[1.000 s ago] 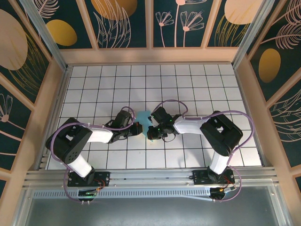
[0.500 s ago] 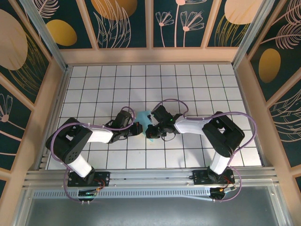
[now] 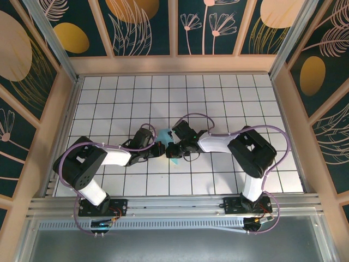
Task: Fold a paper plane with a square sheet of paper (fold left side to right side)
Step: Third fold the triangle at the center of the table.
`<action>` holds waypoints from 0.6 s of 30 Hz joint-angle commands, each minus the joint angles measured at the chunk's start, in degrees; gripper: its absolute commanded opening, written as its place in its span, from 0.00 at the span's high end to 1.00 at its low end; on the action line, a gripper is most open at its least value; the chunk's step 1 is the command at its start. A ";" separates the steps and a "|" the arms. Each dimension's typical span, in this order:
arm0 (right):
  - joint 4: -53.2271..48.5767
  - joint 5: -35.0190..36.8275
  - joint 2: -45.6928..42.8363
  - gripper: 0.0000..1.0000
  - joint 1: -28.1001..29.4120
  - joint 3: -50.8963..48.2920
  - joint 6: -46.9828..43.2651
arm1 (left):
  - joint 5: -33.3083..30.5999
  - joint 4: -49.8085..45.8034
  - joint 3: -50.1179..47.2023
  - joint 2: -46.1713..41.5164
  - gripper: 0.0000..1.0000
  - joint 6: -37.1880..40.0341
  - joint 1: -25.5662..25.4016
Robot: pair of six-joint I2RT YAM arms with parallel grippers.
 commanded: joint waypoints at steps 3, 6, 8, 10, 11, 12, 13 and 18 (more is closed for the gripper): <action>-0.66 1.77 2.34 1.00 0.21 1.74 -0.68 | -3.27 -2.27 -1.12 2.01 1.00 -0.69 -0.09; -1.98 2.15 2.28 1.00 0.14 0.55 -0.76 | -3.90 -2.54 -1.20 1.77 1.00 -1.14 -0.09; -3.02 2.25 2.05 1.00 0.23 -0.28 -0.97 | -4.28 -2.90 -1.21 1.67 1.00 -1.12 -0.05; -4.15 2.25 1.54 1.00 0.50 -1.16 -1.15 | -4.54 -3.12 -1.12 1.67 1.00 -1.03 -0.06; -4.61 2.33 1.07 1.00 0.64 -1.66 -1.31 | -4.72 -3.16 -1.20 1.74 1.00 -1.01 -0.10; -4.99 2.34 0.68 1.00 0.83 -2.15 -1.38 | -4.82 -3.28 -1.21 1.74 1.00 -1.04 -0.07; -5.36 2.34 0.29 1.00 0.97 -2.57 -1.37 | -5.00 -3.31 -1.29 1.76 1.00 -1.01 -0.03; -6.99 3.09 -1.69 1.00 1.54 -4.76 -1.31 | -5.77 -3.77 -1.48 1.67 1.00 -0.94 -0.10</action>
